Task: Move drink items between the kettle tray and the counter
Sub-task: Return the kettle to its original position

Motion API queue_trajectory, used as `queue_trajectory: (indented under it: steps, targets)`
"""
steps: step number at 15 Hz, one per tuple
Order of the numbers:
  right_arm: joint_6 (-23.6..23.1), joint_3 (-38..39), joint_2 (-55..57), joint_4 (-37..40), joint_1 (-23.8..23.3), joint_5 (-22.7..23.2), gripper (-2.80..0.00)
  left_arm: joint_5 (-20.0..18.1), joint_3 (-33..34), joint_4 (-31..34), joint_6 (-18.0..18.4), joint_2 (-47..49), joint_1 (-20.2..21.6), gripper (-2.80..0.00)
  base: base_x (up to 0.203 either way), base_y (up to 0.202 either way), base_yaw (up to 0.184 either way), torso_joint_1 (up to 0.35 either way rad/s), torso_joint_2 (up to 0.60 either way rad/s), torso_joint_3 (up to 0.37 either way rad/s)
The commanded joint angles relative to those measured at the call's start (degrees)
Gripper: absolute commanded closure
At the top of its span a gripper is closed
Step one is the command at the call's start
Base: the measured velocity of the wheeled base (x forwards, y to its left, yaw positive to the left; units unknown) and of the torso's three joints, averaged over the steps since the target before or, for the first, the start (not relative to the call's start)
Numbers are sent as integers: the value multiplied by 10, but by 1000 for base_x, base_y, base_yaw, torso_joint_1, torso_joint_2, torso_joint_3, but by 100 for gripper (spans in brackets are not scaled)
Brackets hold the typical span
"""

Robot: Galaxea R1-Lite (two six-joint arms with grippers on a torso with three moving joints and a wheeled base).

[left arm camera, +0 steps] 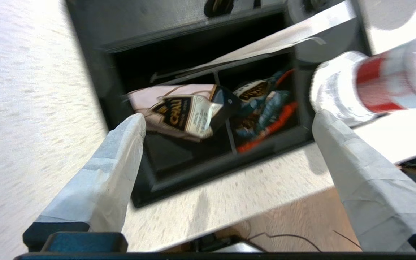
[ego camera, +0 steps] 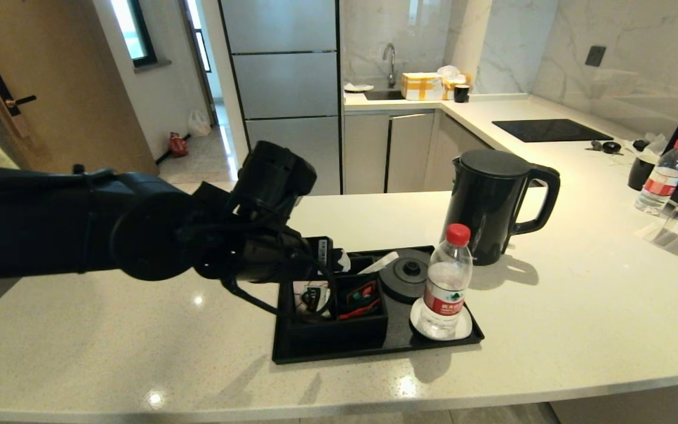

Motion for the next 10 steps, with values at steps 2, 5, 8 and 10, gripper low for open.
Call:
queue_trajectory:
  steps: [2,5,8,10]
  targets:
    - [0,1,0,0,0,0,0,19,28,6,1,-79,5,0,0,0,0,0,0,0]
    - [0,1,0,0,0,0,0,73,53,16,1,-90,32,0,0,0,0,0,0,0]
    - [0,1,0,0,0,0,0,101,62,57,-7,-107,72,0,0,0,0,0,0,0]
    - [0,1,0,0,0,0,0,104,60,69,-13,-107,81,0,0,0,0,0,0,0]
